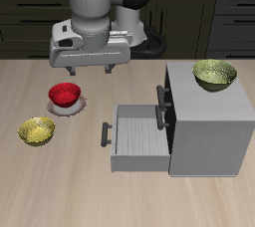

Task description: Place the red bowl on the plate and close the bottom drawer of the white cabinet

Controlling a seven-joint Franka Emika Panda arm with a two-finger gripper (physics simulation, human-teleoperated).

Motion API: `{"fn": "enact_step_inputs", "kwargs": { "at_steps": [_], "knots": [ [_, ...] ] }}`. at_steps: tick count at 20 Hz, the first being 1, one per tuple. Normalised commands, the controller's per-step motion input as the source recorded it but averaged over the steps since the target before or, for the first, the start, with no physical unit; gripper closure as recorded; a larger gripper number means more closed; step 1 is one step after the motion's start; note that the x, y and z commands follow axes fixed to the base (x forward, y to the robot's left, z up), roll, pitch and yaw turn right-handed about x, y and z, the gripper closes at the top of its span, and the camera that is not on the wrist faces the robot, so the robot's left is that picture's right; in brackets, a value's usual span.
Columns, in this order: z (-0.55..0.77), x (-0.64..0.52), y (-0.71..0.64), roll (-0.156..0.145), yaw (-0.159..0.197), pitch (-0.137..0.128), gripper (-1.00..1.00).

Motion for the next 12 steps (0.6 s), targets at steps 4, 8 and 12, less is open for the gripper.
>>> {"fn": "enact_step_inputs", "kwargs": {
  "at_steps": [4,8,12],
  "knots": [
    [0.02,0.1,0.03,-0.009,-0.024,-0.008,-1.0],
    [-0.01,0.11,-0.16,-0.039,0.004,0.004,-1.0],
    [0.06,0.1,-0.06,-0.007,0.013,-0.012,-1.0]
  ]
}}
